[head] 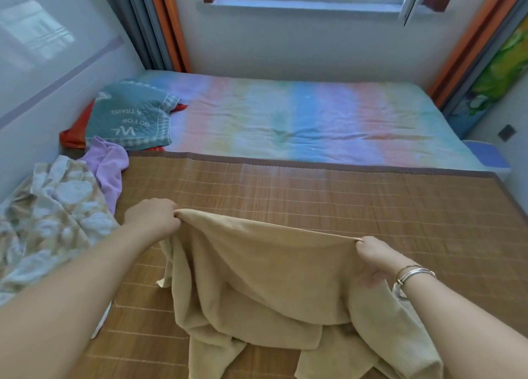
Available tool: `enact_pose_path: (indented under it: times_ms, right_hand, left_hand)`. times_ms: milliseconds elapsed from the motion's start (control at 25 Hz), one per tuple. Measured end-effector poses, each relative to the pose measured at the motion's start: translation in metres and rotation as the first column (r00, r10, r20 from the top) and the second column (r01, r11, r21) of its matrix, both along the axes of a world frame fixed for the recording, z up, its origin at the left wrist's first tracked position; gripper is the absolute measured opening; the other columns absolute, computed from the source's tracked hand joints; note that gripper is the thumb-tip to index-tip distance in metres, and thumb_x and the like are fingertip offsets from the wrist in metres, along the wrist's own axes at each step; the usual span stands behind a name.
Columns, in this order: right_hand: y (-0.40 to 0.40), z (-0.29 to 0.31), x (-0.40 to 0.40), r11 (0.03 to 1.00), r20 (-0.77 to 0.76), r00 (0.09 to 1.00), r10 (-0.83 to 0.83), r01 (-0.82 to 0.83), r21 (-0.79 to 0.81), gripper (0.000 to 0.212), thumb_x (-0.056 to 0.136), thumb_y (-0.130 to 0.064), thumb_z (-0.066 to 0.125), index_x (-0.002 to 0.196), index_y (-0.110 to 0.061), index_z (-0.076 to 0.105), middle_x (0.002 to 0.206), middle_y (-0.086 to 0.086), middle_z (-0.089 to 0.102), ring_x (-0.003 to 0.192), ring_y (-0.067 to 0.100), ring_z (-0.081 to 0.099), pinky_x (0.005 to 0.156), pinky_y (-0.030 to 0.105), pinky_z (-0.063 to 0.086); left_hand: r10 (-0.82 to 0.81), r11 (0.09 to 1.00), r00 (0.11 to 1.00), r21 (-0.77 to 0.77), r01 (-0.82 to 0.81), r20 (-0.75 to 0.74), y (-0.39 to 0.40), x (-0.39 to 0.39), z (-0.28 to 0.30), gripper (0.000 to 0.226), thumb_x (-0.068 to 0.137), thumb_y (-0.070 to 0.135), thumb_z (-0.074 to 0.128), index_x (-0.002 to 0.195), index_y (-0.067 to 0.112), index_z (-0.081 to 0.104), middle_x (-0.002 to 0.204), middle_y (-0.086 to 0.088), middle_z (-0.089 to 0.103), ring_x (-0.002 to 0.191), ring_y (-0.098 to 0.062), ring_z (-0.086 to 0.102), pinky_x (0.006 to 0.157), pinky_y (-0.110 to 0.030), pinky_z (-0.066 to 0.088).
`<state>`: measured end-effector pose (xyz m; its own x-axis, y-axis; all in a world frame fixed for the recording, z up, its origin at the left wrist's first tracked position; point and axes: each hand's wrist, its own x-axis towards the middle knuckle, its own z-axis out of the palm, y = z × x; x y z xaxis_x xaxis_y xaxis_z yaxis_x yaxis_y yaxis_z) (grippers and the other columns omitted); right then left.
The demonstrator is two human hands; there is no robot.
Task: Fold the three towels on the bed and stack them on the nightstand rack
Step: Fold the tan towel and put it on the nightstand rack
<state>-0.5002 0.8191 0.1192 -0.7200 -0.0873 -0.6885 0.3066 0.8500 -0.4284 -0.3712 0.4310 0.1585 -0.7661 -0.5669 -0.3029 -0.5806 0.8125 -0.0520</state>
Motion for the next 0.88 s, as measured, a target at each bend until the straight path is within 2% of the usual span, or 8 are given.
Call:
enact_pose_path:
  times_ms: [80, 160, 240, 360, 480, 600, 720, 880]
  right_hand:
    - [-0.017, -0.003, -0.014, 0.976, 0.076, 0.991, -0.109, 0.121, -0.178, 0.043, 0.095, -0.013, 0.022, 0.11, -0.009, 0.062, 0.083, 0.017, 0.063, 0.065, 0.032, 0.062, 0.072, 0.048, 0.058]
    - [-0.041, 0.003, -0.04, 0.904, 0.052, 0.974, -0.218, 0.222, -0.367, 0.043, 0.094, -0.013, 0.026, 0.111, -0.017, 0.065, 0.094, 0.014, 0.065, 0.08, 0.031, 0.062, 0.082, 0.046, 0.054]
    - [-0.061, 0.019, -0.081, 0.816, -0.088, 0.941, -0.327, 0.235, -0.527, 0.04, 0.092, -0.024, 0.037, 0.127, -0.024, 0.057, 0.13, 0.011, 0.058, 0.117, 0.03, 0.055, 0.102, 0.048, 0.044]
    - [-0.077, 0.068, -0.149, 0.705, -0.274, 0.832, -0.482, 0.183, -0.686, 0.05, 0.077, -0.052, 0.044, 0.126, -0.05, 0.052, 0.129, -0.008, 0.059, 0.119, 0.019, 0.054, 0.108, 0.041, 0.039]
    - [-0.082, 0.148, -0.176, 0.713, -0.51, 0.682, -0.523, 0.023, -0.701, 0.045, 0.091, -0.034, 0.038, 0.134, -0.04, 0.051, 0.114, -0.014, 0.058, 0.113, 0.01, 0.051, 0.109, 0.031, 0.035]
    - [-0.08, 0.207, -0.179, 0.661, -0.625, 0.566, -0.538, -0.177, -0.729, 0.048, 0.089, -0.02, 0.038, 0.133, -0.029, 0.055, 0.129, -0.005, 0.054, 0.126, 0.012, 0.047, 0.115, 0.03, 0.029]
    - [-0.076, 0.219, -0.168, 0.716, -0.703, 0.497, -0.509, -0.21, -0.666, 0.051, 0.091, 0.002, 0.035, 0.134, -0.017, 0.055, 0.107, 0.013, 0.052, 0.109, 0.031, 0.051, 0.103, 0.014, 0.03]
    - [-0.06, 0.18, -0.133, 0.816, -0.768, 0.542, -0.341, -0.236, -0.528, 0.057, 0.087, -0.01, 0.032, 0.136, -0.031, 0.051, 0.108, 0.005, 0.035, 0.11, 0.021, 0.035, 0.111, 0.03, 0.025]
  left_hand:
    - [0.247, 0.942, 0.968, 0.226, -0.25, 0.042, 0.001, -0.019, -0.003, 0.023, 0.092, 0.019, 0.038, 0.091, 0.009, 0.059, 0.08, -0.008, 0.059, 0.065, -0.021, 0.061, 0.053, -0.029, 0.046]
    - [0.566, 0.565, 0.824, 0.711, -0.419, 0.036, 0.006, -0.046, 0.001, 0.02, 0.098, 0.007, 0.037, 0.093, -0.004, 0.053, 0.077, -0.017, 0.057, 0.049, -0.022, 0.064, 0.043, -0.03, 0.052]
    - [0.655, 0.339, 0.752, 0.916, -0.213, -0.068, 0.006, -0.08, 0.019, 0.031, 0.098, 0.002, 0.03, 0.103, -0.007, 0.058, 0.091, -0.025, 0.065, 0.067, -0.026, 0.071, 0.058, -0.035, 0.06]
    - [0.656, 0.443, 0.617, 0.884, 0.151, -0.434, -0.002, -0.124, 0.073, 0.04, 0.097, 0.001, 0.026, 0.113, 0.009, 0.062, 0.111, -0.016, 0.067, 0.095, -0.025, 0.066, 0.082, -0.039, 0.056]
    - [0.511, 0.736, 0.421, 0.635, 0.236, -0.749, -0.023, -0.149, 0.129, 0.035, 0.094, 0.009, 0.04, 0.112, 0.029, 0.063, 0.114, -0.002, 0.063, 0.107, -0.02, 0.06, 0.094, -0.038, 0.05]
    - [0.338, 0.854, 0.312, 0.429, 0.295, -0.888, -0.036, -0.148, 0.175, 0.036, 0.092, 0.007, 0.046, 0.118, 0.023, 0.064, 0.113, 0.001, 0.062, 0.109, -0.019, 0.056, 0.097, -0.039, 0.045]
    - [0.292, 0.875, 0.314, 0.385, 0.293, -0.904, -0.037, -0.13, 0.186, 0.032, 0.093, 0.006, 0.048, 0.117, 0.019, 0.066, 0.116, -0.003, 0.065, 0.11, -0.023, 0.057, 0.095, -0.038, 0.045]
    - [0.217, 0.912, 0.47, 0.35, 0.215, -0.855, -0.046, -0.091, 0.144, 0.031, 0.091, 0.003, 0.052, 0.115, 0.015, 0.068, 0.115, -0.008, 0.068, 0.11, -0.026, 0.059, 0.086, -0.031, 0.041]
